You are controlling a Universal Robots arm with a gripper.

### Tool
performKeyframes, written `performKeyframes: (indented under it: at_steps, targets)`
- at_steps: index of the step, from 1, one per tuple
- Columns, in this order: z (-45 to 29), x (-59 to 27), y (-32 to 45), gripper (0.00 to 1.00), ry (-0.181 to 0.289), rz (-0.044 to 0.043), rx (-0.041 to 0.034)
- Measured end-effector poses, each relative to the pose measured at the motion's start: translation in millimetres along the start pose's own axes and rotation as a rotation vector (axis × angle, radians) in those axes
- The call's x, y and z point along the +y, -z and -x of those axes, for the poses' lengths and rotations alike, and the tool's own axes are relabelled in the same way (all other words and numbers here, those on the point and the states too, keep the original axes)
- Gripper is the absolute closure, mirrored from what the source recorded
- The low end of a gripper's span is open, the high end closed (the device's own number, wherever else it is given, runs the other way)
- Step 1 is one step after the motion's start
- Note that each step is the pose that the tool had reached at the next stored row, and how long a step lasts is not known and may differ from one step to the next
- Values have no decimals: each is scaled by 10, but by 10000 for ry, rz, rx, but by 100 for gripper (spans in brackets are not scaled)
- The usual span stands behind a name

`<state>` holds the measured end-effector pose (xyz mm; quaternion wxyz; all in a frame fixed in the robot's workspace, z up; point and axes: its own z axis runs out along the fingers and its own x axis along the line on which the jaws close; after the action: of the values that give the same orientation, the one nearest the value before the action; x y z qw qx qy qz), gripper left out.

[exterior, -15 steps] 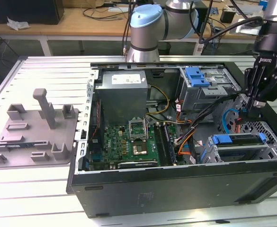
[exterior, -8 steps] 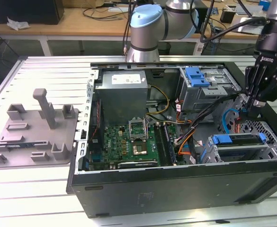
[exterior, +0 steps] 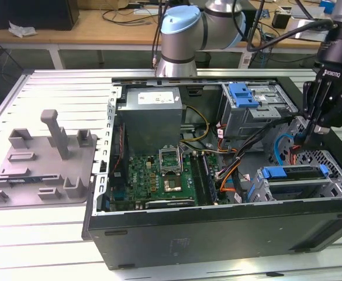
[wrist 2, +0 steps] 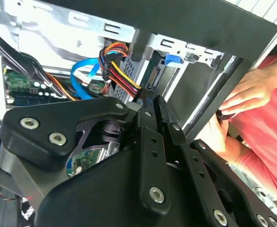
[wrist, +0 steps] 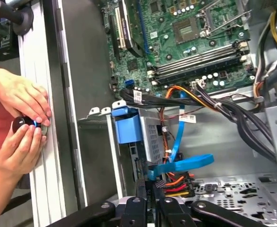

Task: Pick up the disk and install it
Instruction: 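Insert the first disk wire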

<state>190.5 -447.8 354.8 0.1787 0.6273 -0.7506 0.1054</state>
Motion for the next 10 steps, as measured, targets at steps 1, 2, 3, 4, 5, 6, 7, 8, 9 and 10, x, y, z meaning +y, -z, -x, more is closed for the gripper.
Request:
performKeyframes:
  at_steps: [1, 2, 3, 4, 5, 6, 7, 8, 9, 10]
  targets:
    - [-17, 5, -8, 84, 25, -12, 1]
    - [-44, 10, -20, 84, 63, -32, 5]
    - [-65, 8, -29, 84, 89, -62, -5]
    - [-75, 6, -33, 84, 97, -93, -34]
    - [-123, -4, -53, 84, 90, -266, -441]
    - [-132, -6, -57, 84, 92, -278, -550]
    - [-143, -8, -62, 84, 96, -289, -665]
    - [-153, -10, -66, 84, 100, -300, -783]
    - [-164, -12, -71, 84, 107, -308, -901]
    - [-177, -14, -77, 84, 117, -314, -1023]
